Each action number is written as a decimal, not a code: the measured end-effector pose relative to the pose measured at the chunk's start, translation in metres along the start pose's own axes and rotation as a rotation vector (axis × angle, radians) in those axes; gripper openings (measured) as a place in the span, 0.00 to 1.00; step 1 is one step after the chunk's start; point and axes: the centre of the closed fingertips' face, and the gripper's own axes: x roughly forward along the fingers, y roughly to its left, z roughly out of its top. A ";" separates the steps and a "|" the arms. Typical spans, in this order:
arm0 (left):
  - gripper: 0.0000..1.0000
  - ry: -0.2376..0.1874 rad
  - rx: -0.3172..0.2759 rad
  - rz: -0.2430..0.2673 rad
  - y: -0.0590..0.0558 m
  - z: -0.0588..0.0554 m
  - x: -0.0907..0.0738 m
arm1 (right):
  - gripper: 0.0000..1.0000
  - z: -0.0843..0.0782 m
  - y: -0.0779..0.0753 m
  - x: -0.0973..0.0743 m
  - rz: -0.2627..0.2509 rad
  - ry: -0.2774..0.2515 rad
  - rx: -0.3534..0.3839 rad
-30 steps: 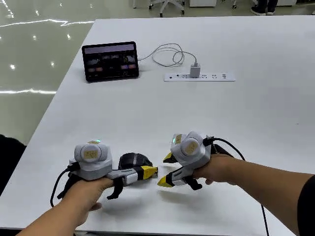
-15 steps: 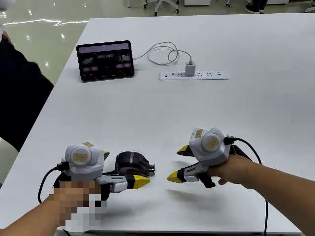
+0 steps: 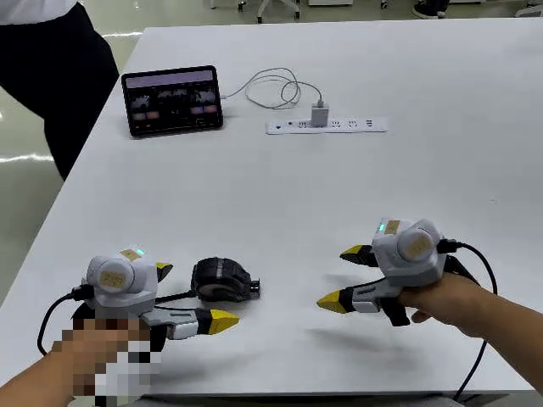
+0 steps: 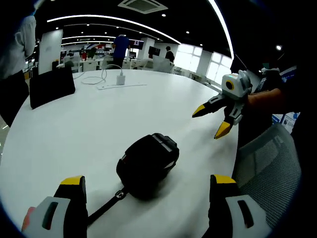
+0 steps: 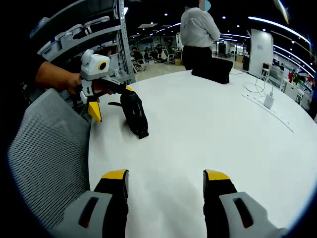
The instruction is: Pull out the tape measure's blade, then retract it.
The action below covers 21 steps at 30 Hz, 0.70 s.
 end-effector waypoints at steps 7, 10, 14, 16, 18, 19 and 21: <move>1.00 -0.029 -0.008 -0.008 0.005 0.004 -0.012 | 0.65 -0.017 0.000 -0.018 -0.012 -0.012 0.025; 1.00 -0.017 -0.023 -0.024 0.004 0.000 -0.017 | 0.70 -0.026 -0.002 -0.028 -0.016 -0.013 0.051; 1.00 -0.014 -0.004 -0.015 0.003 -0.003 -0.025 | 0.73 -0.036 -0.006 -0.041 -0.037 -0.011 0.058; 1.00 -0.011 0.003 -0.011 0.006 -0.005 -0.030 | 0.75 -0.042 -0.007 -0.049 -0.043 -0.013 0.064; 1.00 -0.003 0.001 -0.021 0.007 -0.008 -0.034 | 0.76 -0.048 -0.008 -0.056 -0.048 -0.011 0.054; 1.00 -0.001 0.009 -0.014 0.008 -0.009 -0.037 | 0.77 -0.051 -0.009 -0.059 -0.056 -0.006 0.058; 1.00 -0.006 0.013 -0.008 0.010 -0.009 -0.042 | 0.79 -0.055 -0.012 -0.068 -0.071 -0.017 0.080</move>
